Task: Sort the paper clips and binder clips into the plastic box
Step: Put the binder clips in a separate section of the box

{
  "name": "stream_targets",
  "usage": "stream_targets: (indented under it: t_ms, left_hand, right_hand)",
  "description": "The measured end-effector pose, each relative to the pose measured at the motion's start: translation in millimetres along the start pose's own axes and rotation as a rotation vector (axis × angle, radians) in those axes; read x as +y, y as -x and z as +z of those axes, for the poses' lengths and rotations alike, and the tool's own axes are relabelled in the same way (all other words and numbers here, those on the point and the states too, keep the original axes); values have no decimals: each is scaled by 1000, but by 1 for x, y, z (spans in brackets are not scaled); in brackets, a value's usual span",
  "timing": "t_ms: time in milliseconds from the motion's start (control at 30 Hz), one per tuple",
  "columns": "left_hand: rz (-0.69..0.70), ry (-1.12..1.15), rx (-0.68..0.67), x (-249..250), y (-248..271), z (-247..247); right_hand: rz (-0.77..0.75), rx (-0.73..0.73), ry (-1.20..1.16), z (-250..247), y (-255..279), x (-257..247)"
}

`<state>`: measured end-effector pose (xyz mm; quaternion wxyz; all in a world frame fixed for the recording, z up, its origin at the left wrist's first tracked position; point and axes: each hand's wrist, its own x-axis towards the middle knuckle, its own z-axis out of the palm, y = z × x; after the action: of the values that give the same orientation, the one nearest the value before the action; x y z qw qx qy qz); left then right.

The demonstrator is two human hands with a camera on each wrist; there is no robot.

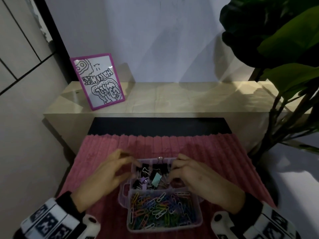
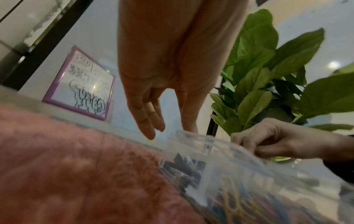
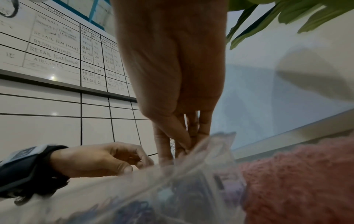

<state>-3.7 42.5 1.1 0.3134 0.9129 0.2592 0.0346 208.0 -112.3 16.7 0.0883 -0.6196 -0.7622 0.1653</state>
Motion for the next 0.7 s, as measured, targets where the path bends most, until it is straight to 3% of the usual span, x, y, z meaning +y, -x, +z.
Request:
stream_targets:
  t_ms: [67, 167, 333, 467, 700]
  left_hand:
    - [-53, -1, -97, -1, -1, 4]
    - [-143, 159, -117, 3, -1, 1]
    - [-224, 229, 17, 10, 3, 4]
    - [-214, 202, 81, 10, 6, 7]
    - [-203, 297, -21, 9, 3, 3]
  right_hand:
    - [-73, -64, -1, 0, -8, -10]
    - [-31, -155, 97, -3, -15, -16]
    - [92, -112, 216, -10, -5, -17]
    - [113, -70, 162, -7, -1, -27]
    - [78, 32, -18, 2, 4, -15]
